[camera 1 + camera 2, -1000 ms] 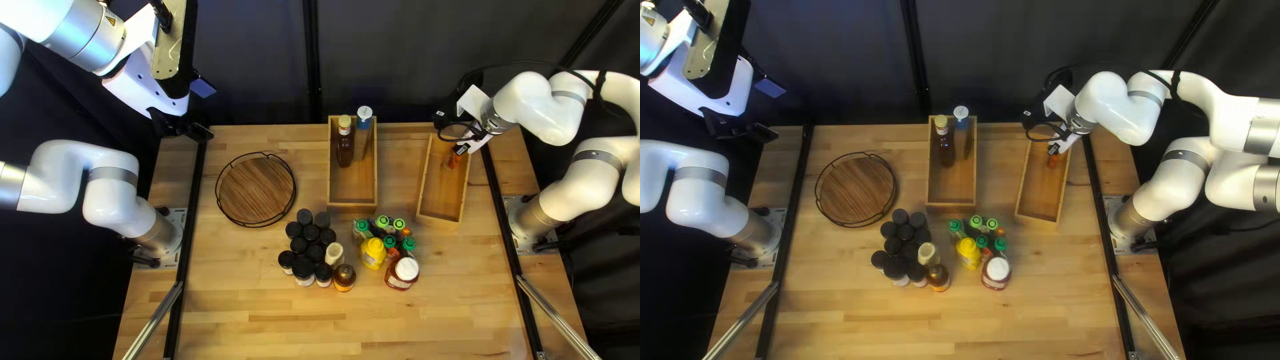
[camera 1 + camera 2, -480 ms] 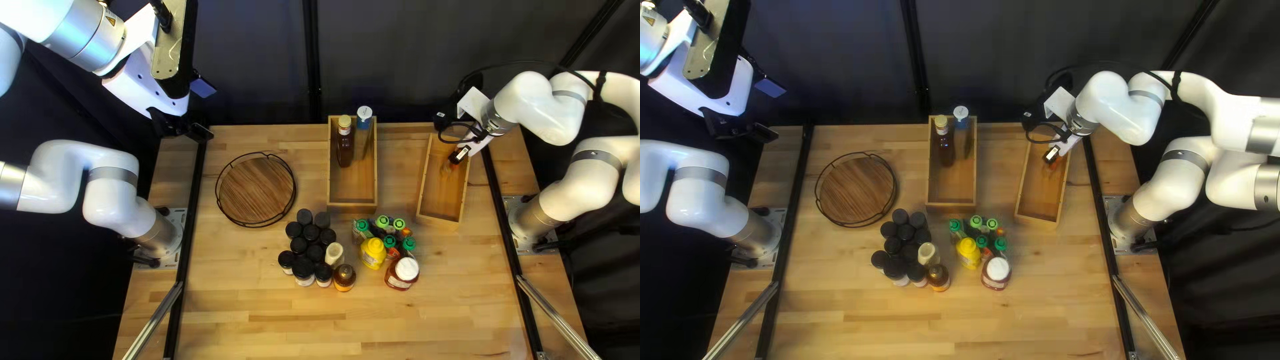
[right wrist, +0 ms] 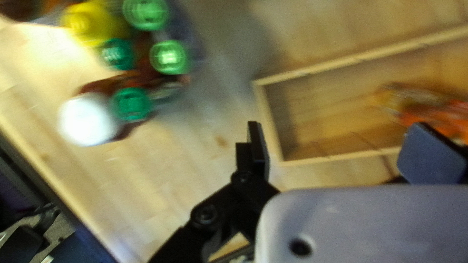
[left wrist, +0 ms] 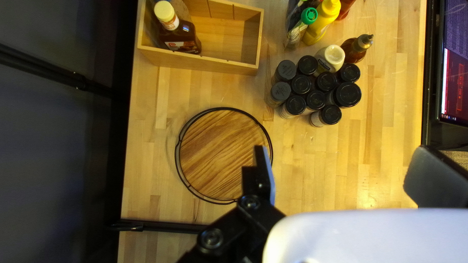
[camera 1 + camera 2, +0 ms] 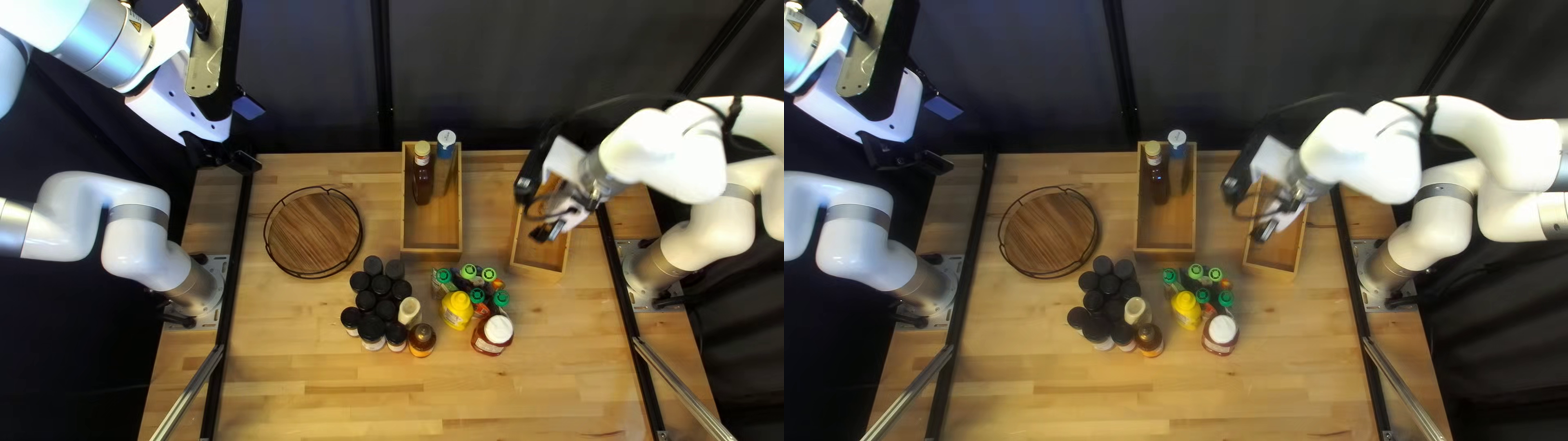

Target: Separate condiments, baby food and spices and place it in 3 different racks/containers

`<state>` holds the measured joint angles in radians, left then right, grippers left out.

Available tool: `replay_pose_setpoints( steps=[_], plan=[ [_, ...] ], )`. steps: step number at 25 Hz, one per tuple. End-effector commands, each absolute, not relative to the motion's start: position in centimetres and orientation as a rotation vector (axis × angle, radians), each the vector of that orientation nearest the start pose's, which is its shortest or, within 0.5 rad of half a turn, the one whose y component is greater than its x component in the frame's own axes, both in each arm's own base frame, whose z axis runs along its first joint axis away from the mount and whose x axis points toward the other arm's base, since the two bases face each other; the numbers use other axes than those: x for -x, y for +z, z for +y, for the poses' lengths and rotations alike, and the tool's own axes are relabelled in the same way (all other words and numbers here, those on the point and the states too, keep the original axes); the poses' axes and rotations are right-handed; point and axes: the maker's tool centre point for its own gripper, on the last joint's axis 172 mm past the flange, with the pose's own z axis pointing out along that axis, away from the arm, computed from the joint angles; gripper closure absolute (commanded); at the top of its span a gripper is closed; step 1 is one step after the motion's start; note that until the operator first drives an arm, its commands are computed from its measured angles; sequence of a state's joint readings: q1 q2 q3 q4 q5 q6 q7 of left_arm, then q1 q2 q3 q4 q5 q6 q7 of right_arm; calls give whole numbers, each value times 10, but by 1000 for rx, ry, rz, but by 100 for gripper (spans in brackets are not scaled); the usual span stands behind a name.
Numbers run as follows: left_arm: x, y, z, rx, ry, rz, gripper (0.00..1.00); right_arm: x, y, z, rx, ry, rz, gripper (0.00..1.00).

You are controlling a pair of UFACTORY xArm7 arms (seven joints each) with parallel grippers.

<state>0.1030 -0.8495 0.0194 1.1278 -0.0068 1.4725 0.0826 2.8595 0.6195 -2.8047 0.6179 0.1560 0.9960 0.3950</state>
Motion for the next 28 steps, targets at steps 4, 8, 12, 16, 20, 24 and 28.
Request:
replay_pose_setpoints(
  steps=[4, 8, 12, 16, 20, 24, 28],
  plan=[
    [-293, 508, 36, 3014, -777, -54, 0, -398, 214, 76, 3019, -267, 779, 0],
    [-293, 508, 36, 3014, -777, -54, 0, -401, 193, 87, 3005, -239, 867, 0],
    [-293, 508, 36, 3014, -777, -54, 0, -399, 174, 87, 2989, -224, 930, 0],
    [-293, 508, 36, 3014, -777, -54, 0, -401, 162, 86, 2976, -218, 963, 0],
    [-293, 508, 36, 3014, -777, -54, 0, -400, 153, 83, 2960, -215, 984, 4],
    [-293, 508, 36, 3014, -777, -54, 0, -401, 151, 85, 2952, -215, 996, 56],
    [-293, 508, 36, 3014, -777, -54, 0, -405, 149, 87, 2946, -212, 999, 91]
  ],
)
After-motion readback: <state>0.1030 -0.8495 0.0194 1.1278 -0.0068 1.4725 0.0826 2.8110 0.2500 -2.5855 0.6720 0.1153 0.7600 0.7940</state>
